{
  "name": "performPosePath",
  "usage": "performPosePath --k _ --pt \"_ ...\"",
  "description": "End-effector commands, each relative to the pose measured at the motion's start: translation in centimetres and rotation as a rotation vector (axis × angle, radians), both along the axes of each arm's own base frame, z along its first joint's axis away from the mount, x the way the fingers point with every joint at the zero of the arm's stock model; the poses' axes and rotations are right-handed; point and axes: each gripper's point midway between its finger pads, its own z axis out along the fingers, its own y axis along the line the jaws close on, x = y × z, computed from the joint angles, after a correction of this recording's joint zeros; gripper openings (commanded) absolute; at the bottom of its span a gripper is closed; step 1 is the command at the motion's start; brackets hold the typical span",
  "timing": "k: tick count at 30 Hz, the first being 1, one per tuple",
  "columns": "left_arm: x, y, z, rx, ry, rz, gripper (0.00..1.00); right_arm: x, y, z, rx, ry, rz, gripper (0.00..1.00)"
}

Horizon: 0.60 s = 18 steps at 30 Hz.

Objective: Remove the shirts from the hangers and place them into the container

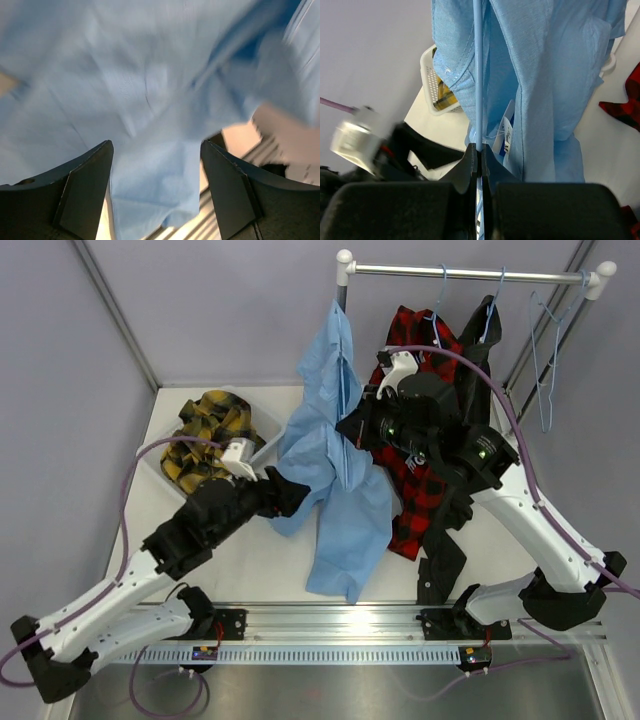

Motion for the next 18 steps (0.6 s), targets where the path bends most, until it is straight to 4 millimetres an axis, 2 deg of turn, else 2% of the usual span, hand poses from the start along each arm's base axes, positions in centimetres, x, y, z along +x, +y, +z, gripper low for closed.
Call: performPosePath --k 1,5,7,11,15,18 --pt "1.6 1.6 5.8 -0.158 -0.073 0.08 0.77 -0.7 -0.5 2.7 0.081 -0.081 0.025 0.0" --pt "1.8 -1.1 8.8 -0.253 -0.068 -0.021 0.78 -0.8 -0.4 2.0 0.079 -0.064 0.028 0.0" --pt "1.8 -2.4 11.0 -0.317 -0.082 -0.067 0.78 -0.7 -0.2 1.9 0.082 -0.061 0.03 0.0" --pt "2.4 -4.8 11.7 -0.342 -0.055 -0.135 0.78 -0.5 0.0 2.1 0.09 -0.062 0.027 0.0" --pt "2.3 -5.5 12.1 -0.369 -0.05 -0.162 0.75 -0.3 0.3 2.0 0.091 -0.061 0.027 0.0" --pt "2.4 -6.0 11.6 -0.368 -0.031 -0.176 0.72 0.0 0.5 2.1 0.093 -0.065 0.026 0.0"
